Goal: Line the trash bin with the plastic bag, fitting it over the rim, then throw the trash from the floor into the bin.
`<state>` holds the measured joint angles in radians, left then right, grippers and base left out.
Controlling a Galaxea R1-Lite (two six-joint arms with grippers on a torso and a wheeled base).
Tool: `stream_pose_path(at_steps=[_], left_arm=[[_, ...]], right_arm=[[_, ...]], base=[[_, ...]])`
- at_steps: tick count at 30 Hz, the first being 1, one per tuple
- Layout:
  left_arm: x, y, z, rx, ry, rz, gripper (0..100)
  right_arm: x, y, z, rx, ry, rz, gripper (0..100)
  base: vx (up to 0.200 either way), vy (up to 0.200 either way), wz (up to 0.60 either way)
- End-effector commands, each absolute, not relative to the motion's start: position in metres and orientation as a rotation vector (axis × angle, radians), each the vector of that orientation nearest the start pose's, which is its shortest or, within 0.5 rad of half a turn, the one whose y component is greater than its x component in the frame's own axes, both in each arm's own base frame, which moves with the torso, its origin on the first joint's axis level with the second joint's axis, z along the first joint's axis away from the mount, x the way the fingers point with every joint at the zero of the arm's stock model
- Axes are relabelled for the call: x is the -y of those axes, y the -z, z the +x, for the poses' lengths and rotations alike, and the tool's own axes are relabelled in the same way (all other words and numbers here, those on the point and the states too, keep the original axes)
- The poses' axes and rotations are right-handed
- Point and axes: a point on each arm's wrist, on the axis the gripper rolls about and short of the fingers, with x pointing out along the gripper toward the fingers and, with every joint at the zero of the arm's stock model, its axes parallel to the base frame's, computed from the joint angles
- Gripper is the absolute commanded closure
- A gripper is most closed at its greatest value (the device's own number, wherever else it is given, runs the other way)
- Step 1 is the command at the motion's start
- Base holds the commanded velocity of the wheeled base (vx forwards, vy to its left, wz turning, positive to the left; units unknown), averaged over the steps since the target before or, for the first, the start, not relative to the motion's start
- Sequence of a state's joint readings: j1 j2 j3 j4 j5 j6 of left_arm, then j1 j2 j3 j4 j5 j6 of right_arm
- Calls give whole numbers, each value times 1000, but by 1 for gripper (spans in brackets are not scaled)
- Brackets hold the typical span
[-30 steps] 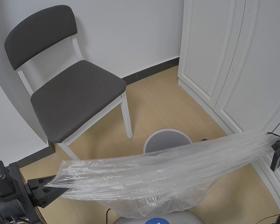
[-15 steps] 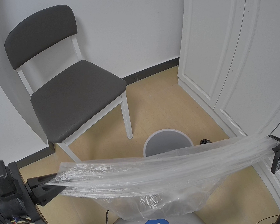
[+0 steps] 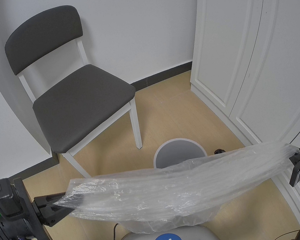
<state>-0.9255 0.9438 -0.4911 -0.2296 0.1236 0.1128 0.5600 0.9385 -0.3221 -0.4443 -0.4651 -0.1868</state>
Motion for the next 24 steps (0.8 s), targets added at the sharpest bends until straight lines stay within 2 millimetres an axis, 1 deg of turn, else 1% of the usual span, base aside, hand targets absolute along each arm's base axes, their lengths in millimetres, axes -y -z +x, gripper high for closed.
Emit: stream_pose_path(at_steps=[1,4,13,18,24], left_arm=[[93,-209,68,-159,851,228,100],[94,-208,65,-158,877,231,100],[99,-208,59,-158,943,230,100],[108,-208,58,-135,983,175,100],[132,-199,58,-129,1054,74,100]], right_arm=[[-50,-185,95,-133,-171,-261,100],[-49,-185,92,-125,-200,-259,100],[-50,-183,91,-130,-225,-263,100],[-51,-182,91,-132,-277,-258,100],[-53,-180,92,-141,-308,-257,100]], base=[[0,0,0],[0,0,0],[0,0,0],[0,0,0],[0,0,0]])
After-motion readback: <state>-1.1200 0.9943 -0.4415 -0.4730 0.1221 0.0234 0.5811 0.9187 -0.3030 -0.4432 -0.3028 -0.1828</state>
